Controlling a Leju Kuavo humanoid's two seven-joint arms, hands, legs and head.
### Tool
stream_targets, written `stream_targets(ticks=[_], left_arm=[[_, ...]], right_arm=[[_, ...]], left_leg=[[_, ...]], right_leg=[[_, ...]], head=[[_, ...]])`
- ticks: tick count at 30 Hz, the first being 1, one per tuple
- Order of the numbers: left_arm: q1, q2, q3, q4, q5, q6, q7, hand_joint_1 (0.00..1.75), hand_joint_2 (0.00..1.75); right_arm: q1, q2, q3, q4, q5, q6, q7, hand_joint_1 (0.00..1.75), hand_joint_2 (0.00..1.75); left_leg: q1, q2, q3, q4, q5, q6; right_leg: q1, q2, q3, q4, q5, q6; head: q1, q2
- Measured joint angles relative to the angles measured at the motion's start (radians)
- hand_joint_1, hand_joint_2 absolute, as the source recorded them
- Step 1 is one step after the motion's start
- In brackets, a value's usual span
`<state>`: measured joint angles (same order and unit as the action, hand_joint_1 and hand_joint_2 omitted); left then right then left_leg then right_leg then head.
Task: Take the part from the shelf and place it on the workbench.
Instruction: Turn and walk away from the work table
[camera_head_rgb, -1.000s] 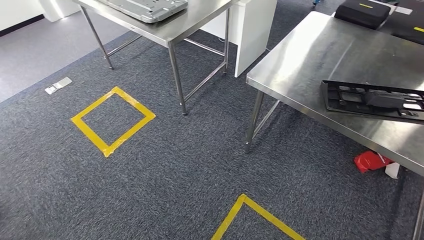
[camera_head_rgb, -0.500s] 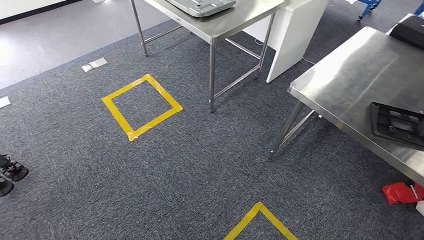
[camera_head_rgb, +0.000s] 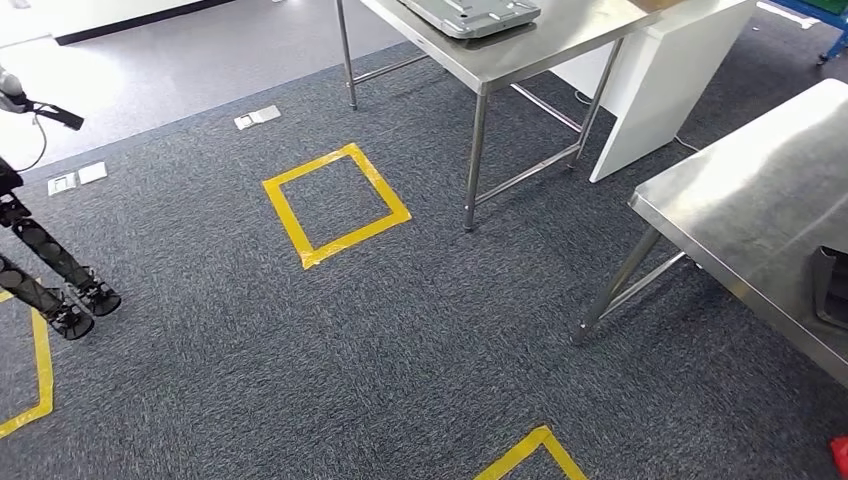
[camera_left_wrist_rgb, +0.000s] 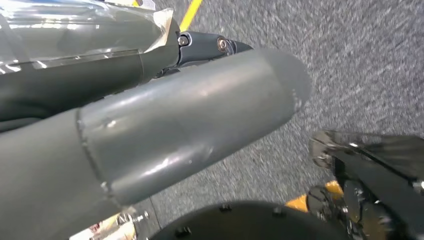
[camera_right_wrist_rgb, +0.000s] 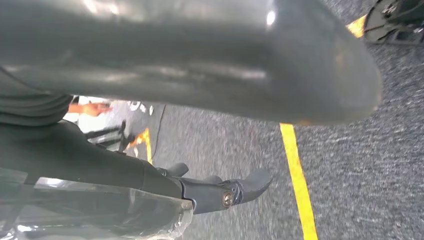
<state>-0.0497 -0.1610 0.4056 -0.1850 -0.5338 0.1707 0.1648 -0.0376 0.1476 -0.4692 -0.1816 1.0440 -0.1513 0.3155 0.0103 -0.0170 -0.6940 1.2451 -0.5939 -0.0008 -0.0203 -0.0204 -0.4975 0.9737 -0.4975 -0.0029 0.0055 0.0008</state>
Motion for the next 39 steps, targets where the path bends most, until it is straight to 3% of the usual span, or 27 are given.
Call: stream_targets(ticks=[1, 2, 3, 6, 8, 10, 12, 14, 15, 16, 17, 18, 20, 21, 23, 25, 27, 29, 31, 32, 33, 34, 36, 38, 39], left_arm=[[0.000, 0.000, -0.002, 0.000, -0.001, -0.002, 0.000, 0.00, 0.00], [0.001, 0.000, -0.004, 0.000, -0.001, -0.004, 0.001, 0.00, 0.00], [0.002, 0.000, -0.005, 0.000, -0.002, -0.005, 0.001, 0.00, 0.00], [-0.001, -0.001, -0.010, 0.000, -0.006, -0.010, 0.002, 0.00, 0.00], [-0.003, -0.003, -0.012, 0.000, -0.009, -0.013, 0.002, 0.00, 0.00], [-0.002, -0.003, -0.014, 0.000, -0.011, -0.018, 0.002, 0.00, 0.00], [-0.001, -0.003, -0.015, 0.000, -0.013, -0.023, 0.002, 0.00, 0.00], [-0.002, -0.003, -0.017, 0.000, -0.017, -0.029, 0.002, 0.00, 0.00], [-0.002, -0.003, -0.019, 0.000, -0.018, -0.032, 0.003, 0.00, 0.00], [-0.002, -0.003, -0.020, 0.000, -0.020, -0.035, 0.005, 0.00, 0.00], [-0.001, -0.003, -0.022, 0.000, -0.020, -0.037, 0.006, 0.00, 0.00], [-0.001, -0.004, -0.024, 0.000, -0.021, -0.037, 0.007, 0.00, 0.00], [0.000, -0.004, -0.026, 0.000, -0.021, -0.038, 0.007, 0.00, 0.00], [-0.001, -0.004, -0.026, 0.000, -0.020, -0.037, 0.007, 0.00, 0.00], [0.000, -0.004, -0.026, 0.000, -0.017, -0.036, 0.005, 0.00, 0.00], [0.003, -0.003, -0.026, 0.000, -0.012, -0.033, 0.005, 0.00, 0.00], [0.005, -0.002, -0.025, 0.000, -0.005, -0.030, 0.008, 0.00, 0.00], [0.005, -0.002, -0.024, 0.000, -0.001, -0.029, 0.009, 0.00, 0.00], [0.005, -0.002, -0.023, 0.000, 0.001, -0.027, 0.009, 0.00, 0.00], [0.006, -0.002, -0.023, 0.000, 0.001, -0.025, 0.009, 0.00, 0.00], [0.008, -0.002, -0.022, 0.000, 0.002, -0.024, 0.007, 0.00, 0.00], [0.009, -0.001, -0.022, 0.000, 0.002, -0.023, 0.006, 0.00, 0.00], [0.008, 0.000, -0.019, 0.000, 0.004, -0.022, 0.004, 0.00, 0.00], [0.003, 0.001, -0.016, 0.000, 0.007, -0.023, 0.002, 0.00, 0.00], [0.002, 0.001, -0.014, 0.000, 0.009, -0.023, 0.002, 0.00, 0.00]], right_arm=[[0.001, -0.001, 0.000, 0.000, 0.000, 0.000, 0.000, 0.00, 0.00], [0.000, -0.001, -0.001, 0.000, 0.000, 0.000, 0.000, 0.00, 0.00], [0.000, -0.002, -0.001, 0.000, 0.000, 0.000, 0.000, 0.00, 0.00], [-0.001, -0.003, -0.001, 0.000, -0.001, 0.000, 0.002, 0.00, 0.00], [-0.002, -0.004, -0.002, 0.000, -0.004, 0.000, 0.005, 0.00, 0.00], [-0.005, -0.004, -0.003, 0.000, -0.007, 0.000, 0.008, 0.00, 0.00], [-0.005, -0.004, -0.004, 0.000, -0.010, 0.000, 0.009, 0.00, 0.00], [-0.003, -0.003, -0.007, 0.000, -0.012, 0.000, 0.010, 0.00, 0.00], [-0.001, -0.002, -0.008, 0.000, -0.013, 0.000, 0.010, 0.00, 0.00], [0.000, -0.002, -0.008, 0.000, -0.013, 0.000, 0.011, 0.00, 0.00], [0.001, -0.002, -0.009, 0.000, -0.014, 0.000, 0.011, 0.00, 0.00], [0.001, -0.002, -0.009, 0.000, -0.014, 0.001, 0.012, 0.00, 0.00], [0.002, -0.003, -0.009, 0.000, -0.014, 0.004, 0.012, 0.00, 0.00], [0.002, -0.003, -0.009, 0.000, -0.012, 0.009, 0.012, 0.00, 0.00], [0.001, -0.005, -0.009, 0.000, -0.007, 0.017, 0.014, 0.00, 0.00], [-0.002, -0.006, -0.009, 0.000, 0.001, 0.022, 0.017, 0.00, 0.00], [-0.002, -0.006, -0.009, 0.000, 0.011, 0.027, 0.019, 0.00, 0.00], [0.001, -0.006, -0.009, 0.000, 0.018, 0.032, 0.019, 0.00, 0.00], [0.005, -0.007, -0.009, 0.000, 0.023, 0.034, 0.016, 0.00, 0.00], [0.005, -0.008, -0.008, 0.000, 0.025, 0.034, 0.014, 0.00, 0.00], [0.004, -0.008, -0.008, 0.000, 0.026, 0.034, 0.012, 0.00, 0.00], [0.003, -0.008, -0.008, 0.000, 0.027, 0.034, 0.011, 0.00, 0.00], [0.002, -0.008, -0.007, 0.000, 0.029, 0.034, 0.010, 0.00, 0.00], [0.001, -0.009, -0.007, 0.000, 0.032, 0.034, 0.010, 0.00, 0.00], [0.000, -0.009, -0.007, 0.000, 0.034, 0.034, 0.010, 0.00, 0.00]], left_leg=[[0.005, 0.008, -0.022, 0.042, -0.010, -0.005], [0.009, 0.013, -0.026, 0.048, -0.002, -0.009], [0.014, 0.020, -0.008, 0.013, 0.024, -0.013], [0.020, 0.067, 0.099, -0.182, 0.106, -0.018], [0.013, 0.076, 0.122, -0.227, 0.112, -0.010], [0.007, 0.054, 0.122, -0.231, 0.115, 0.006], [0.006, 0.034, 0.123, -0.239, 0.124, 0.024], [0.005, 0.014, 0.121, -0.242, 0.129, 0.034], [0.004, 0.002, 0.120, -0.242, 0.130, 0.037], [0.002, -0.011, 0.120, -0.242, 0.130, 0.037], [0.000, -0.025, 0.120, -0.242, 0.129, 0.038], [-0.001, -0.039, 0.121, -0.241, 0.129, 0.038], [-0.002, -0.065, 0.122, -0.240, 0.130, 0.036], [-0.004, -0.076, 0.123, -0.238, 0.129, 0.033], [-0.007, -0.092, 0.120, -0.236, 0.128, 0.025], [-0.006, -0.102, 0.117, -0.236, 0.128, 0.014], [-0.004, -0.066, 0.102, -0.207, 0.107, 0.005], [-0.003, -0.011, 0.053, -0.102, 0.043, -0.003], [0.002, 0.008, -0.010, 0.031, -0.014, -0.011], [0.004, 0.011, -0.025, 0.061, -0.017, -0.014], [0.006, 0.015, -0.018, 0.048, -0.001, -0.015], [0.008, 0.023, 0.011, -0.005, 0.030, -0.016], [0.008, 0.064, 0.091, -0.149, 0.088, -0.013], [0.003, 0.086, 0.130, -0.221, 0.107, -0.005], [-0.001, 0.078, 0.129, -0.225, 0.107, -0.001]], right_leg=[[0.001, -0.013, 0.000, 0.000, -0.001, -0.001], [0.002, -0.025, 0.000, 0.000, -0.003, -0.001], [0.001, -0.035, 0.002, 0.001, -0.005, 0.000], [0.006, -0.060, 0.009, 0.005, -0.018, 0.017], [0.015, -0.074, 0.011, 0.006, -0.027, 0.031], [0.014, -0.085, 0.018, 0.004, -0.031, 0.042], [0.008, -0.057, 0.007, 0.044, -0.058, 0.047], [0.003, -0.007, -0.049, 0.165, -0.117, 0.041], [0.003, 0.007, -0.087, 0.239, -0.145, 0.040], [0.003, 0.014, -0.115, 0.293, -0.160, 0.041], [0.004, 0.017, -0.129, 0.311, -0.158, 0.047], [0.004, 0.019, -0.122, 0.287, -0.139, 0.054], [0.001, 0.044, -0.065, 0.149, -0.073, 0.067], [0.001, 0.059, -0.040, 0.085, -0.046, 0.067], [0.003, 0.075, -0.020, 0.027, -0.024, 0.055], [0.004, 0.059, -0.015, 0.025, -0.018, 0.036], [0.000, 0.039, -0.008, 0.021, -0.012, 0.018], [0.002, 0.016, -0.008, 0.019, -0.011, 0.004], [0.007, -0.011, -0.009, 0.020, -0.013, -0.004], [0.009, -0.023, -0.010, 0.020, -0.014, -0.006], [0.010, -0.035, -0.009, 0.020, -0.014, -0.006], [0.010, -0.045, -0.008, 0.020, -0.016, -0.006], [0.015, -0.062, -0.005, 0.021, -0.021, -0.001], [0.022, -0.078, -0.002, 0.021, -0.028, 0.009], [0.025, -0.086, 0.000, 0.021, -0.029, 0.014]], head=[[0.000, 0.000], [0.000, 0.000], [0.000, 0.000], [-0.001, 0.000], [0.004, 0.000], [0.008, 0.000], [0.010, 0.000], [0.012, 0.000], [0.012, 0.000], [0.012, 0.000], [0.012, 0.000], [0.012, 0.000], [0.012, 0.000], [0.012, 0.000], [0.011, 0.000], [0.010, 0.000], [0.008, 0.000], [0.004, 0.000], [0.001, 0.000], [0.001, 0.000], [0.001, 0.000], [0.001, 0.000], [0.000, 0.000], [0.003, 0.000], [0.005, 0.000]])
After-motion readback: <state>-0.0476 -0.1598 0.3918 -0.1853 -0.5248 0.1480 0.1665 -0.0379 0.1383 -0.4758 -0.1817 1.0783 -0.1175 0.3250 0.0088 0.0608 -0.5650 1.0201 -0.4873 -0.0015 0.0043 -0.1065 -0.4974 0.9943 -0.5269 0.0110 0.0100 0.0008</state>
